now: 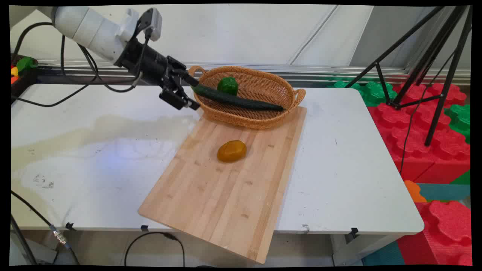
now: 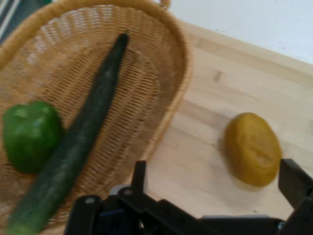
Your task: Pick up the potato from the cutting board
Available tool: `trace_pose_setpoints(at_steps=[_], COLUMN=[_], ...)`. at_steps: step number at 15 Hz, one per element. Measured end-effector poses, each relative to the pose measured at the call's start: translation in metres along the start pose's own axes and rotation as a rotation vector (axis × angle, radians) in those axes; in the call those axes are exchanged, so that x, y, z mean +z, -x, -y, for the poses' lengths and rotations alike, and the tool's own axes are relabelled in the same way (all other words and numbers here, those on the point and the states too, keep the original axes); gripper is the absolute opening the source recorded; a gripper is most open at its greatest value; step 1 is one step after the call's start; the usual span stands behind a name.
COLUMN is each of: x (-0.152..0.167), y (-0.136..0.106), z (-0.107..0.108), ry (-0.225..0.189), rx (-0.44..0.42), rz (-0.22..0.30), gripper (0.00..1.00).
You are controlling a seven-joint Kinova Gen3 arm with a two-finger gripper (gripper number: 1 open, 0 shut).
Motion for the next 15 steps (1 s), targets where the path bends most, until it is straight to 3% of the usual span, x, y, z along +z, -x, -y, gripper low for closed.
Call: trace_pose_setpoints(at_steps=[5, 15], x=[0.019, 0.093], y=[-0.003, -0.004], z=[-0.021, -0.059], ry=[0.027, 0.051], rx=[0.006, -0.023], rz=[0.029, 0.119], gripper=[1.00, 1.00])
